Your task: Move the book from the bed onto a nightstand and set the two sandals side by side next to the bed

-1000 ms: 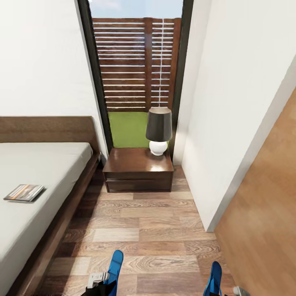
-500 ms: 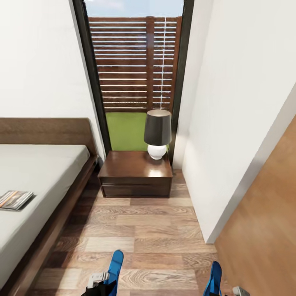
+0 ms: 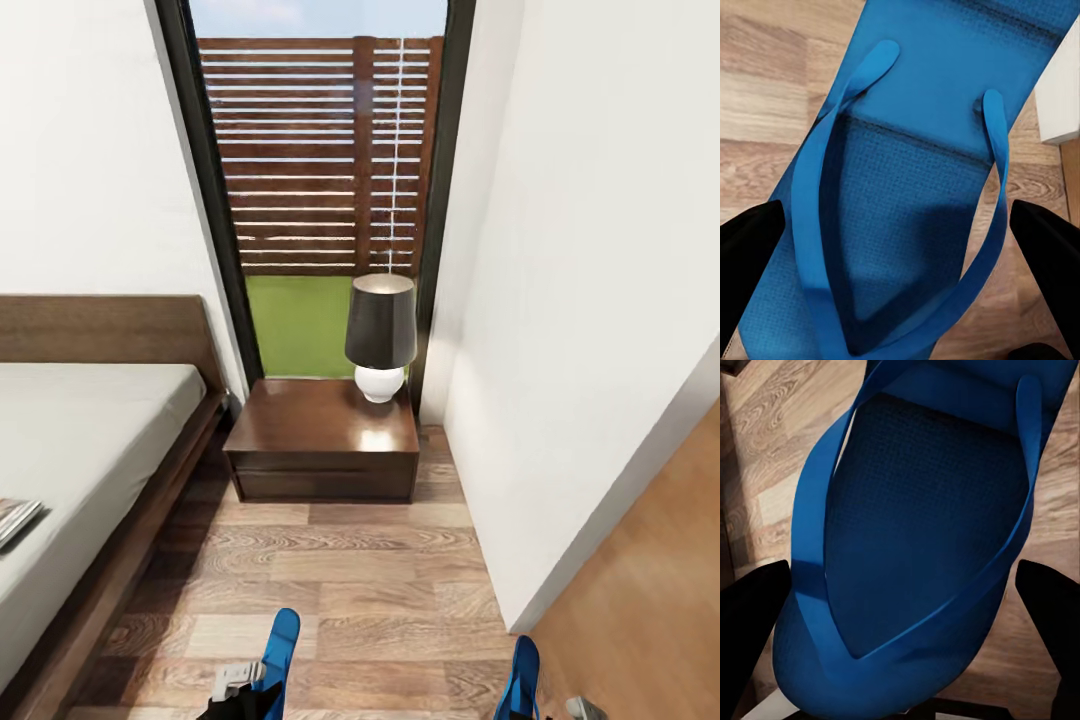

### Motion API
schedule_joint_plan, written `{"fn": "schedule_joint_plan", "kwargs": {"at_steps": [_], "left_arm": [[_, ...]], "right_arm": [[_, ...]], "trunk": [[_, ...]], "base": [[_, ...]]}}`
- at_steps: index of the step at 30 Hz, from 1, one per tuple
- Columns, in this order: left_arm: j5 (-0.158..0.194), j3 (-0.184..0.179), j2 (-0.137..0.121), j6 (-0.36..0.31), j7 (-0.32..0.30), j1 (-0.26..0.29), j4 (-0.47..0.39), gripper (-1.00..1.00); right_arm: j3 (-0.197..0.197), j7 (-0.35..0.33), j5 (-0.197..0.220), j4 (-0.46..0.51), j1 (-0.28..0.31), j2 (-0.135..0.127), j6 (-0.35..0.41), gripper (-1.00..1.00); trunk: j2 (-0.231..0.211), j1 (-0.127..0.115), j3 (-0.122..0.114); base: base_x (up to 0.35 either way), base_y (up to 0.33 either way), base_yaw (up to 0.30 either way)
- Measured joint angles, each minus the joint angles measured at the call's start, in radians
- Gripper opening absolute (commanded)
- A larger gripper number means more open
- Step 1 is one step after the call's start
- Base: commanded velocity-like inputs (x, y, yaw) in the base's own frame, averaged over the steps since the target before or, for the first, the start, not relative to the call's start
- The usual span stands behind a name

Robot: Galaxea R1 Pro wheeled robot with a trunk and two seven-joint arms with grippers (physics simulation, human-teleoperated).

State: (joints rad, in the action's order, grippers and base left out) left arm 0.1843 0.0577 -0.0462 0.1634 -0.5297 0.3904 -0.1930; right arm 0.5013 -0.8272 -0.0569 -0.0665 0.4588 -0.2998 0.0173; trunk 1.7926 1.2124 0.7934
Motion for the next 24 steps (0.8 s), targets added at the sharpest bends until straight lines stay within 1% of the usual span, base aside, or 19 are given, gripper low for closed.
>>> {"fn": "schedule_joint_plan", "kwargs": {"at_steps": [12, 24], "left_arm": [[0.000, -0.001, 0.000, 0.000, 0.000, 0.000, 0.000, -1.00], [0.000, 0.000, 0.000, 0.000, 0.000, 0.000, 0.000, -1.00]], "right_arm": [[0.000, 0.000, 0.000, 0.000, 0.000, 0.000, 0.000, -1.00], [0.000, 0.000, 0.000, 0.000, 0.000, 0.000, 0.000, -1.00]], "trunk": [[0.000, 0.000, 0.000], [0.000, 0.000, 0.000]], "base": [[0.327, -0.086, 0.000], [0.324, -0.115, 0.000]]}}
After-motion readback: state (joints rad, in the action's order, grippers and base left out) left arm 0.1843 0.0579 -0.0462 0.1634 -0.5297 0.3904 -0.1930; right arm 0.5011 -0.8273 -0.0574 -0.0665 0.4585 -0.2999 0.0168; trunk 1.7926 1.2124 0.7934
